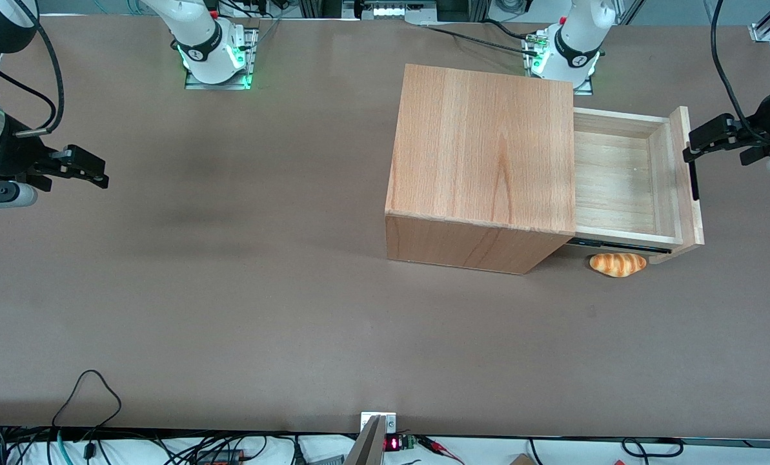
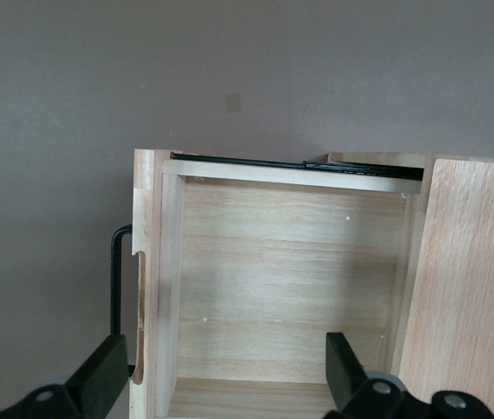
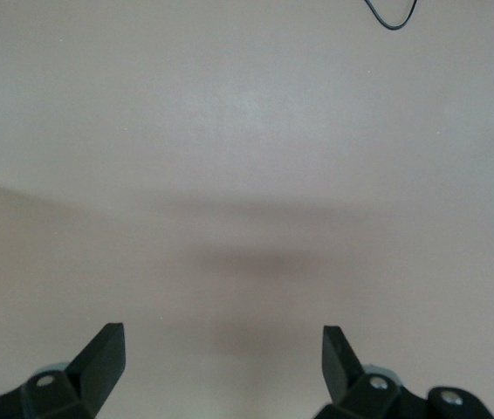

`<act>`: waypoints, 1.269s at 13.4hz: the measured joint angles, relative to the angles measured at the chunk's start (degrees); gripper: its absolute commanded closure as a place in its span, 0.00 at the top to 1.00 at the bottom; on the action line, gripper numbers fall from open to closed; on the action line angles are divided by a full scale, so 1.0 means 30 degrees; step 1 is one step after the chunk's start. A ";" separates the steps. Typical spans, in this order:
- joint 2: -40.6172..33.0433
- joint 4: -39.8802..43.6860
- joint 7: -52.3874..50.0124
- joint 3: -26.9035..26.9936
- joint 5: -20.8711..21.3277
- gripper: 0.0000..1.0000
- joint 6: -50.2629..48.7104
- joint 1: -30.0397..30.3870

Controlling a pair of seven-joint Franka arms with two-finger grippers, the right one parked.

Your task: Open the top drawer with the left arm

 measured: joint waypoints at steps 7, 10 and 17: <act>0.0136 0.0090 0.0000 0.0180 0.0000 1.00 0.0009 0.0349; 0.0214 0.0090 0.0000 -0.0094 -0.0040 1.00 0.0048 0.1209; 0.0265 0.0135 -0.0447 -0.1539 -0.0040 1.00 0.0110 0.1984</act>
